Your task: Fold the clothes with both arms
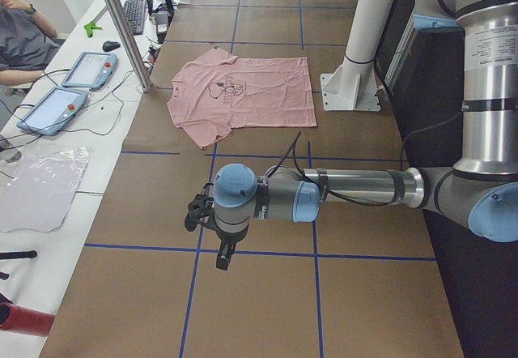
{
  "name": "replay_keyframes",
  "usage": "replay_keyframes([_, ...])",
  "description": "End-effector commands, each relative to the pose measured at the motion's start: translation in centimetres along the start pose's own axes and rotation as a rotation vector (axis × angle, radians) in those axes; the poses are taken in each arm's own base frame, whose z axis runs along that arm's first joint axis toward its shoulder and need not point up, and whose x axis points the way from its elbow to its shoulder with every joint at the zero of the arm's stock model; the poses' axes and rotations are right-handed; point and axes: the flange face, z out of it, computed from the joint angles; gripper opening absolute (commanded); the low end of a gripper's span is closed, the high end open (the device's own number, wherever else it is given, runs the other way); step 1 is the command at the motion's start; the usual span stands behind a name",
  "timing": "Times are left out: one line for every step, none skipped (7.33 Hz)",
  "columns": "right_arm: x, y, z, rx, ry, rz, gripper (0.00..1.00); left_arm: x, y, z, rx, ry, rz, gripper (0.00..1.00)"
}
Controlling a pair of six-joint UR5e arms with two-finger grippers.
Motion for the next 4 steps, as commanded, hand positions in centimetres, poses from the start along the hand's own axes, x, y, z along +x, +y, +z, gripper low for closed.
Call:
replay_keyframes([-3.2, -3.1, -2.1, 0.153, 0.010, -0.163, 1.00, 0.9, -1.0, -0.9, 0.080, -0.009, 0.078, 1.00])
replay_keyframes([-4.3, -5.2, -3.3, 0.226, 0.016, -0.226, 1.00, 1.7, -2.4, -2.2, 0.178, -0.040, 0.178, 1.00])
replay_keyframes([-4.2, -6.7, -3.2, 0.231, 0.008, -0.228, 1.00, 2.5, -3.3, -3.0, 0.273, -0.058, 0.270, 1.00])
replay_keyframes([-3.3, -7.9, -2.2, 0.218, 0.005, -0.219, 1.00, 4.1, -5.2, -5.0, 0.387, -0.079, 0.382, 1.00])
